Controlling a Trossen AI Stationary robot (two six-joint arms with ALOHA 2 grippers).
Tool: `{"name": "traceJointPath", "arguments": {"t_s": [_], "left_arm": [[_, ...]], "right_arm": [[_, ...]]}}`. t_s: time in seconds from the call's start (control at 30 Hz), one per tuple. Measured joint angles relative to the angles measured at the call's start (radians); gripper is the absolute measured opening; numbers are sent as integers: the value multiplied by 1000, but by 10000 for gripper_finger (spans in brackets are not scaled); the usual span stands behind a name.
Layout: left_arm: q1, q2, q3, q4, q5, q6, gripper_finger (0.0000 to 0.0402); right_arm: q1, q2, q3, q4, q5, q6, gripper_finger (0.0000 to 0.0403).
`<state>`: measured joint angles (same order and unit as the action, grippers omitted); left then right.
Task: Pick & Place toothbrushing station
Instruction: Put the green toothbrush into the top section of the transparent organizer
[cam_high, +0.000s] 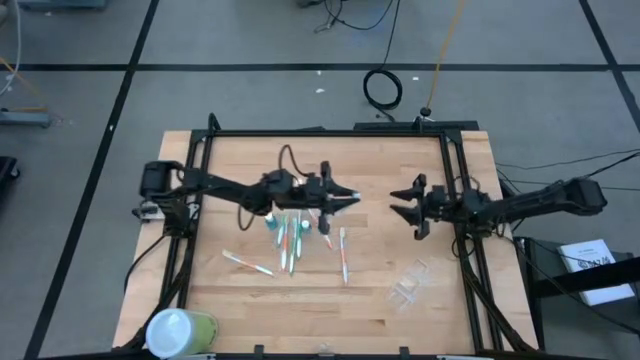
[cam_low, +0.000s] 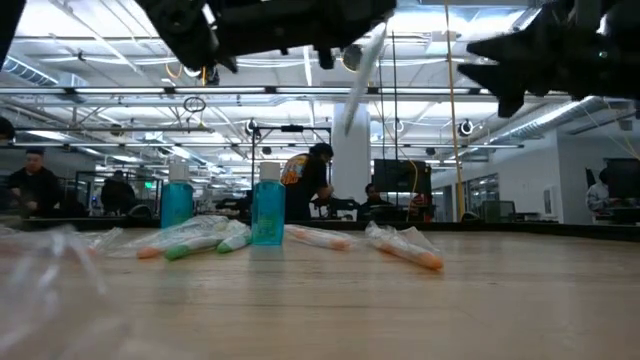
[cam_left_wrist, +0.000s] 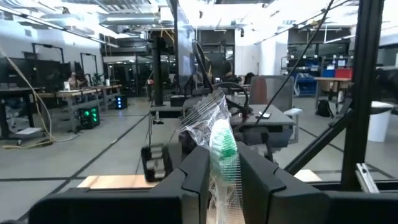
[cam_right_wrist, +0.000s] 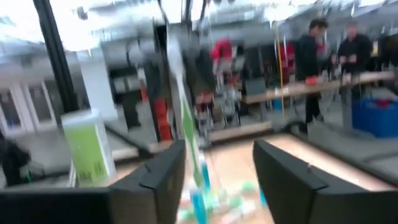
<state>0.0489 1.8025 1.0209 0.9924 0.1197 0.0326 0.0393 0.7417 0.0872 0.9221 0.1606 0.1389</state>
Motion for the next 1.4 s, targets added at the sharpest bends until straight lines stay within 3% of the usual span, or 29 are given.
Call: {"name": "traceJointPath", "arguments": {"t_s": [0.13,0.3,0.57,0.97,1.1,1.4], "left_arm": [[0,73,82,0,42,-1,60],[0,141,153,0,67,-8,60],[0,161,168,-22,67,-11,60],[-10,162,168,-46,56,-14,60],[-15,162,168,-46,55,-13,60],[-19,162,168,-46,55,-12,60]], "right_arm": [[14,131,77,17,0,-2,224],[50,256,145,75,-6,-33,222],[106,334,174,197,-2,-100,208],[98,420,176,281,12,-102,203],[97,425,176,278,60,-103,180],[98,424,177,258,48,-149,85]]}}
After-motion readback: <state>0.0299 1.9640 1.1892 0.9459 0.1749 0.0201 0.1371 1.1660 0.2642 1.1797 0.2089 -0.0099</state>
